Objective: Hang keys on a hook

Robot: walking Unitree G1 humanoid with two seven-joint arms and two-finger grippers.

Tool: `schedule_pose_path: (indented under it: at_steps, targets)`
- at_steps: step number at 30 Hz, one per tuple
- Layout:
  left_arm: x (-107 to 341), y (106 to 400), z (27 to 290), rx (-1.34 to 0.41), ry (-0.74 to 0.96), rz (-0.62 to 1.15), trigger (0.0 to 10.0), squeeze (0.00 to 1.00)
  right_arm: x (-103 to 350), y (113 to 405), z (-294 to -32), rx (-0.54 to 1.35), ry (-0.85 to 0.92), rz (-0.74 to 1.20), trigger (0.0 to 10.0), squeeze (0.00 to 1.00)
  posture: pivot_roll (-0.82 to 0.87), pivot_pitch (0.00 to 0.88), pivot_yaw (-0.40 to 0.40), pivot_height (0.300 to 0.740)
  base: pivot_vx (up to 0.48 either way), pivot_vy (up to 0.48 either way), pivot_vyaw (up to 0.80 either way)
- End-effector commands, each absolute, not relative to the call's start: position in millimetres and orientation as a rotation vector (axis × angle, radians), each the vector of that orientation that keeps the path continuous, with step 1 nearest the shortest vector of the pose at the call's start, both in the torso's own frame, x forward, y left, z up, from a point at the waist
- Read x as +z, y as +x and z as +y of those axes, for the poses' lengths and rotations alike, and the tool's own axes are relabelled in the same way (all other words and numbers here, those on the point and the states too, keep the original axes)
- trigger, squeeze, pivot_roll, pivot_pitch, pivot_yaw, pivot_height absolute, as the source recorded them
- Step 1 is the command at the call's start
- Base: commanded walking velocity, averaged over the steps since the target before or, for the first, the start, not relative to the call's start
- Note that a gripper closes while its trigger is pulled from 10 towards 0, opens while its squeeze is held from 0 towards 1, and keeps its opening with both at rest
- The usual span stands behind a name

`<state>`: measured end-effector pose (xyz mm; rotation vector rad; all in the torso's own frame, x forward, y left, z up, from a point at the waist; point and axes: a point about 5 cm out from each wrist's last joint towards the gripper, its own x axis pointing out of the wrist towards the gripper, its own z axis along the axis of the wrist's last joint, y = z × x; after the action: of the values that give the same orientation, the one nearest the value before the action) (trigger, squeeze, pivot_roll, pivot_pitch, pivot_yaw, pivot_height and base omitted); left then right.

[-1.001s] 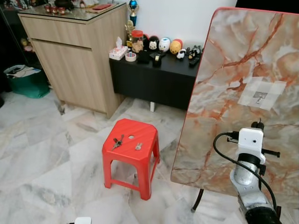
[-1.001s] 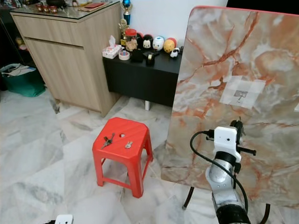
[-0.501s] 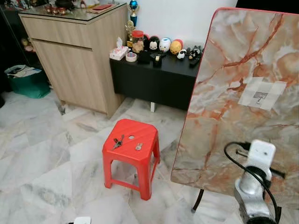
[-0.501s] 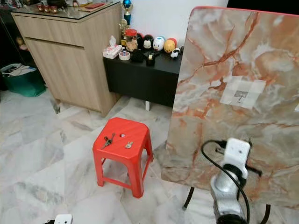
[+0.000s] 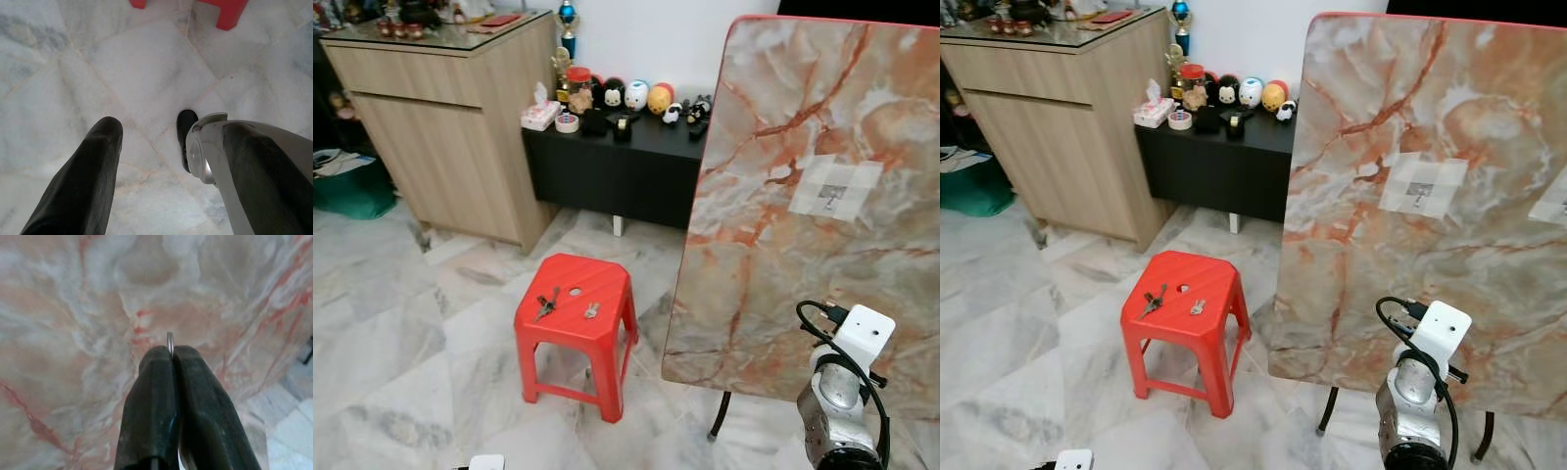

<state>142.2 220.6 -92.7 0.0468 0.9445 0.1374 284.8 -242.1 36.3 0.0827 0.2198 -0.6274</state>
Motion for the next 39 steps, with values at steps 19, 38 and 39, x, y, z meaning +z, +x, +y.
schedule_pose_path:
  at_steps: [19, 38, 39]
  targets:
    - [-91.4, 144.2, 222.7, 0.129, 0.061, 0.94, 10.0, 0.0, 44.4, 297.3, -221.5, -0.491, 0.07, 0.159, 10.0, 0.0, 0.05, 0.0, -0.057, 0.735, 0.256, 0.0, -0.2]
    - [-91.4, 142.3, 224.9, 0.131, 0.061, 0.937, 10.0, 0.0, 89.4, 297.7, -211.9, -0.489, -0.209, -0.13, 10.0, 0.0, 0.05, 0.0, -0.056, 0.735, 0.0, 0.0, 0.0]
    - [-91.4, 142.0, 225.1, 0.131, 0.061, 0.937, 10.0, 0.0, 96.2, 297.4, -209.7, -0.477, -0.249, -0.166, 10.0, 0.0, 0.05, 0.0, -0.055, 0.735, 0.0, 0.0, 0.0]
